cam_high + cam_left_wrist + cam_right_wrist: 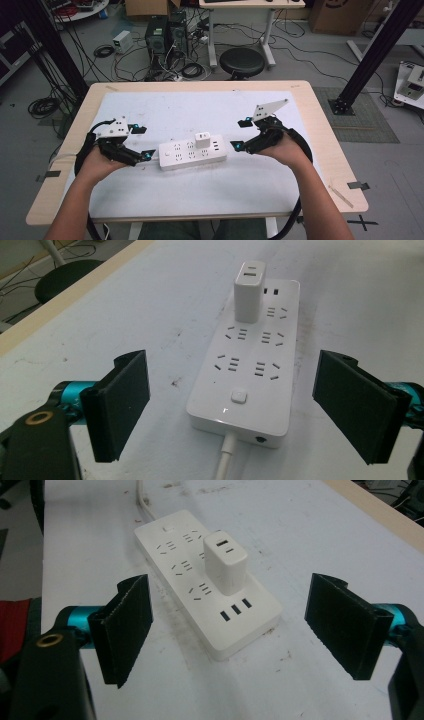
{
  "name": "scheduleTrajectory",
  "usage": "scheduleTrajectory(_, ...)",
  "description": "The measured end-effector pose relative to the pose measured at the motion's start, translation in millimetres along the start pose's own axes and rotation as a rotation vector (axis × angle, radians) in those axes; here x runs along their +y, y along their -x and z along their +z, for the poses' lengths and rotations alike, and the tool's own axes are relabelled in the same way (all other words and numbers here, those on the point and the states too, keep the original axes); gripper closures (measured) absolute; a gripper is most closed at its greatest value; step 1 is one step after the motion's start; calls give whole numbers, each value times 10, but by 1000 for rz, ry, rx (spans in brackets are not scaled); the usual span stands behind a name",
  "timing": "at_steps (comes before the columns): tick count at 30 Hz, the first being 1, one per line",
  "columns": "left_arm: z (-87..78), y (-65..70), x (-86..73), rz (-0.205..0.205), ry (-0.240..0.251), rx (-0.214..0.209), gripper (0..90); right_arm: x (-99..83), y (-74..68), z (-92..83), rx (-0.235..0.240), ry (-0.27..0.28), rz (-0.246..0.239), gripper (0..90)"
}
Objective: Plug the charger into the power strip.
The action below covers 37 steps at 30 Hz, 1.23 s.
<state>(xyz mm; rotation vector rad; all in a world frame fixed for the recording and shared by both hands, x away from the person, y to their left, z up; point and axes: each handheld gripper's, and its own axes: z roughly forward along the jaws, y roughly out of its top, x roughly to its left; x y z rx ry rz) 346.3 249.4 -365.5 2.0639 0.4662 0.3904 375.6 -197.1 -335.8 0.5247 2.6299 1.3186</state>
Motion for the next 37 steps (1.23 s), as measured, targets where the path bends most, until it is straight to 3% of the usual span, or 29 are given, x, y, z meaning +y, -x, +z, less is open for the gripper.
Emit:
scheduleTrajectory(11, 83, -6, -76, -11, 5, -11, 152, -305, 24, -86, -39, 85, 78, 196)
scheduleTrajectory(37, 85, -7, -60, -8, -1, -6, 153, -298, 49, -96, -28, 101, 92, 197)
